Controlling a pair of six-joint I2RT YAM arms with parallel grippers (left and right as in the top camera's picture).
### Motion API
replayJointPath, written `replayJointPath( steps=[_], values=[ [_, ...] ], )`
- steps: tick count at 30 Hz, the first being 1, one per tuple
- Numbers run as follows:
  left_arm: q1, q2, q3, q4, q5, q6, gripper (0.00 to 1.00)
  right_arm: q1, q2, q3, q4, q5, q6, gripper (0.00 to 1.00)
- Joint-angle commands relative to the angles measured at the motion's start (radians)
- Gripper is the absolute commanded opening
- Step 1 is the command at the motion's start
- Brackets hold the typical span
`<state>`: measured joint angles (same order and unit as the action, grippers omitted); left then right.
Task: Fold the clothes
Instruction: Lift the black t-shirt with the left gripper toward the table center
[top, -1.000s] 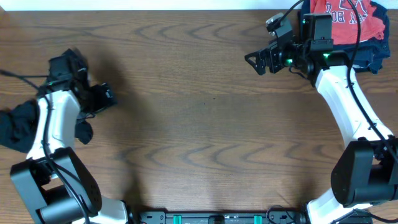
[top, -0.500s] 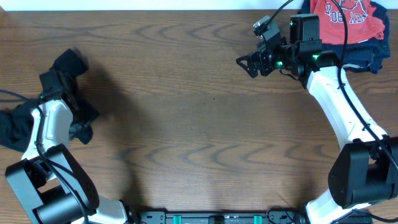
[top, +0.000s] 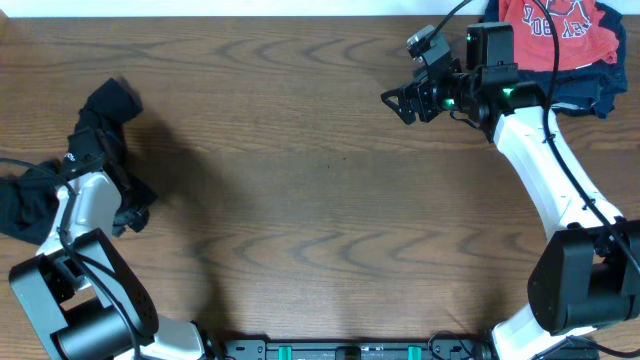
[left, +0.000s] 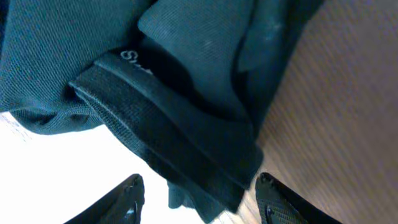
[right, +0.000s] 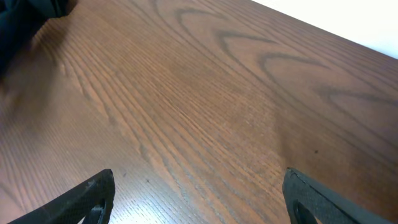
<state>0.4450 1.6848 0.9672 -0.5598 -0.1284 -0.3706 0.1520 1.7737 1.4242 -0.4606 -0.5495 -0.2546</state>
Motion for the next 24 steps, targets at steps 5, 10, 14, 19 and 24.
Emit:
replayJointPath(
  steps=[5, 10, 14, 19, 24],
  values=[
    [0.004, 0.027, -0.02, 0.018, -0.039, -0.04, 0.37, 0.006, -0.004, 0.02, 0.001, -0.003, -0.016, 0.83],
    [0.002, 0.011, -0.015, 0.019, 0.03, -0.038, 0.06, 0.006, -0.004, 0.02, 0.002, -0.004, -0.015, 0.8],
    [0.002, -0.053, 0.018, 0.032, 0.24, 0.029, 0.06, 0.004, -0.005, 0.02, 0.01, -0.011, -0.003, 0.99],
    [-0.003, -0.211, 0.047, 0.139, 0.526, 0.062, 0.06, 0.003, -0.005, 0.02, 0.019, -0.017, -0.003, 0.99],
    [-0.048, -0.39, 0.047, 0.342, 0.67, -0.034, 0.06, 0.003, -0.005, 0.02, 0.019, -0.017, -0.003, 0.99]
  ],
)
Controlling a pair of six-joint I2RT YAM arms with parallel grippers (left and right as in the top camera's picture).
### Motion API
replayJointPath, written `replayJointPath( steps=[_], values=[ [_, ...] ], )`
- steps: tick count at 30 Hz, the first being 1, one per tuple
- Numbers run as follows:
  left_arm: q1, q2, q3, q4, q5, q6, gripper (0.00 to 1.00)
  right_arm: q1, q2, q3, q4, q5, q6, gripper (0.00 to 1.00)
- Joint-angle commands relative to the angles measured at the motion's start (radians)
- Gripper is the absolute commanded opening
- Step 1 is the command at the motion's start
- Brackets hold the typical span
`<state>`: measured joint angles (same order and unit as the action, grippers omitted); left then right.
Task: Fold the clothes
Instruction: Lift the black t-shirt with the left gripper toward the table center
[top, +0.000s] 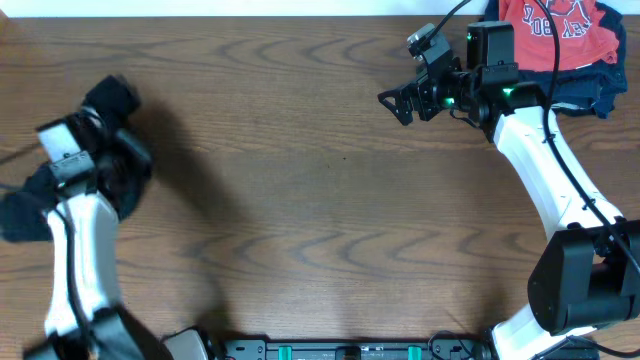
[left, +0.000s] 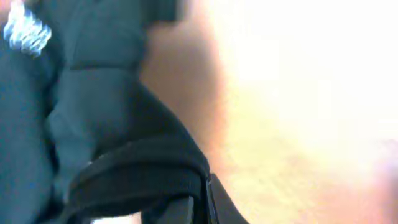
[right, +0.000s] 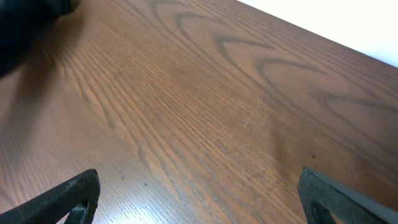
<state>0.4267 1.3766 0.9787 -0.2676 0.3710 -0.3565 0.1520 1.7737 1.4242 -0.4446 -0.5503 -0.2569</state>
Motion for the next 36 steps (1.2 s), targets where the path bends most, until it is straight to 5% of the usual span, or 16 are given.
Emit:
replayJointPath(
  steps=[1, 16, 29, 33, 36],
  values=[
    [-0.05, -0.116, 0.035, 0.099, 0.184, -0.065, 0.06, 0.003, -0.005, 0.02, 0.003, -0.016, -0.001, 0.99],
    [-0.348, -0.254, 0.035, 0.473, 0.182, -0.261, 0.06, 0.002, -0.005, 0.02, 0.029, -0.043, 0.088, 0.98],
    [-0.35, -0.254, 0.035, 0.992, 0.04, -0.809, 0.06, 0.002, -0.005, 0.02, 0.04, -0.092, 0.089, 0.96],
    [-0.368, -0.253, 0.035, 0.973, 0.15, -0.788, 0.06, 0.002, -0.005, 0.02, 0.04, -0.097, 0.088, 0.96],
    [-0.377, -0.253, 0.035, 0.781, 0.259, -0.698, 0.06, 0.002, -0.005, 0.02, 0.041, -0.097, 0.088, 0.96]
  ],
)
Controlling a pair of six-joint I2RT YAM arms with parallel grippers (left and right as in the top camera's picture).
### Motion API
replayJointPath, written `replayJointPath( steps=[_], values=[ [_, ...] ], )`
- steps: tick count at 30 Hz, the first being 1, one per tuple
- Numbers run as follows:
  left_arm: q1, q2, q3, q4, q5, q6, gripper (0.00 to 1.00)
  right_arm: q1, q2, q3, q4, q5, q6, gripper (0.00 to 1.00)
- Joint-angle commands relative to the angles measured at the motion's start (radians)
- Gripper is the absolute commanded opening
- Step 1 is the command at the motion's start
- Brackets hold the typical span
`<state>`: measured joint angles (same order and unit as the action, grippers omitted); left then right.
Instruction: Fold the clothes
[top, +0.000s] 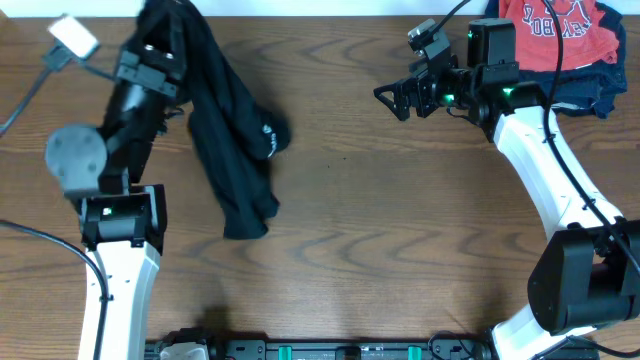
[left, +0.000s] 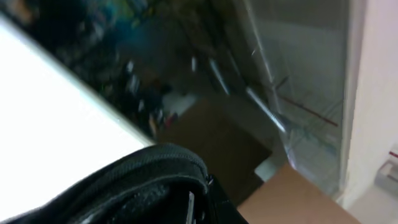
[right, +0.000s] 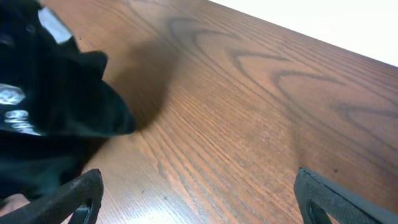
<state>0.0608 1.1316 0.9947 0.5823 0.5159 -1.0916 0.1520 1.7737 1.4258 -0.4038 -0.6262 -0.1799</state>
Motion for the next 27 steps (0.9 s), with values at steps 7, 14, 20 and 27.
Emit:
replayJointPath(
  steps=[7, 14, 20, 27],
  values=[
    [-0.013, 0.03, 0.019, -0.477, 0.135, 0.241, 0.06, 0.002, -0.005, 0.019, 0.025, -0.022, 0.011, 0.95],
    [-0.08, 0.131, 0.019, -0.014, -0.002, 0.096, 0.06, 0.003, -0.005, 0.019, 0.057, -0.064, 0.047, 0.95],
    [-0.13, 0.155, 0.019, 0.192, -0.194, 0.031, 0.06, 0.034, -0.005, 0.019, 0.048, -0.197, 0.053, 0.87],
    [-0.132, 0.155, 0.019, 0.186, -0.219, 0.032, 0.06, 0.208, -0.004, 0.019, 0.052, -0.193, 0.053, 0.82]
  ],
)
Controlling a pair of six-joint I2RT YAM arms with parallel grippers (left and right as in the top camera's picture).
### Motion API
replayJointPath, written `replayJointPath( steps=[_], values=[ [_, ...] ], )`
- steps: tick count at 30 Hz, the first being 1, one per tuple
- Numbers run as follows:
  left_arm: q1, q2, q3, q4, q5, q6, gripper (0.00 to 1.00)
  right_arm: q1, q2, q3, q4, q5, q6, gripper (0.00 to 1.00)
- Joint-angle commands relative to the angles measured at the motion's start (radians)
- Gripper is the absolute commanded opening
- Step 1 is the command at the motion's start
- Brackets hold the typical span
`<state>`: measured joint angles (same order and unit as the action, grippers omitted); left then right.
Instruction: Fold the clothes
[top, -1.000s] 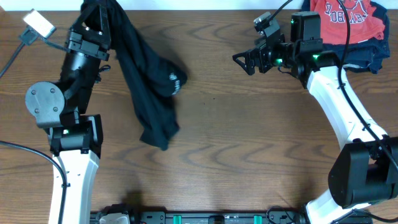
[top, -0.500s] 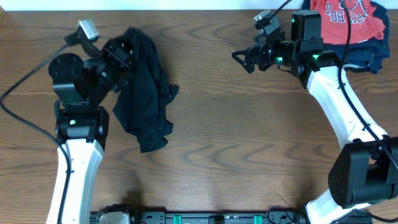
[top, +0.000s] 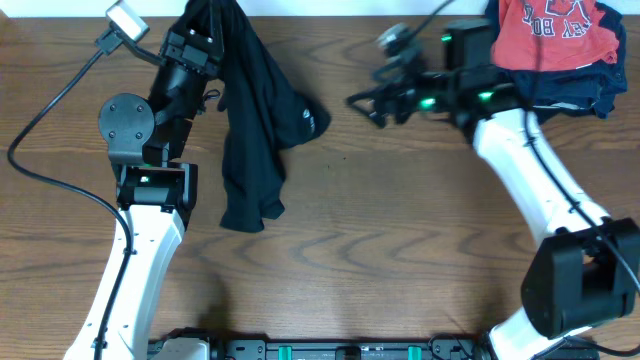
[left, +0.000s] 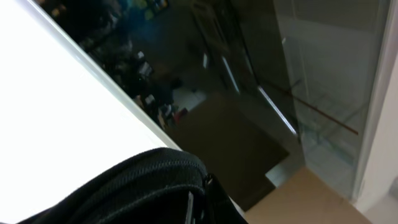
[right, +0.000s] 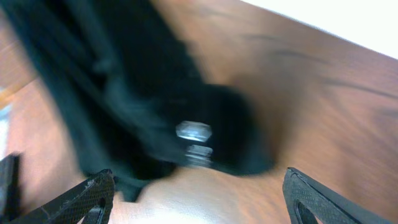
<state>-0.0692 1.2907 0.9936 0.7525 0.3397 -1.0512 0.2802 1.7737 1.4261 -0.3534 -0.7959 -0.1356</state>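
Note:
A black garment hangs lengthwise from my left gripper, which is raised high at the back left and shut on its top edge. The lower end of the garment rests on the wooden table. In the left wrist view only a fold of black garment shows, pinched at the left gripper. My right gripper is open just right of the garment, with nothing between its fingers. In the right wrist view the black garment is blurred, close ahead of the open right gripper.
A pile of clothes lies at the back right corner: a red printed shirt on top of a navy garment. A cable loops from the left arm over the table's left side.
My right gripper, still open, has moved left and now sits close to the hanging garment. My left gripper has shifted a little right with the garment, whose lower end still touches the table.
At first my left gripper was open over the crumpled black garment at the table's left edge. Then it was shut on the fabric. Later it held the garment high at the back left, hanging down. The right gripper stayed open by the pile, then came left.

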Motion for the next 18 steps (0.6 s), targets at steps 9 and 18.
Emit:
replayJointPath(
  steps=[9, 18],
  values=[
    [-0.002, -0.004, 0.021, 0.012, -0.043, 0.043, 0.06, 0.336, -0.004, 0.018, 0.048, 0.394, 0.224, 0.79],
    [-0.001, -0.004, 0.021, -0.018, -0.042, 0.082, 0.06, 0.512, 0.085, 0.004, 0.195, 0.706, 0.477, 0.73]
  ],
)
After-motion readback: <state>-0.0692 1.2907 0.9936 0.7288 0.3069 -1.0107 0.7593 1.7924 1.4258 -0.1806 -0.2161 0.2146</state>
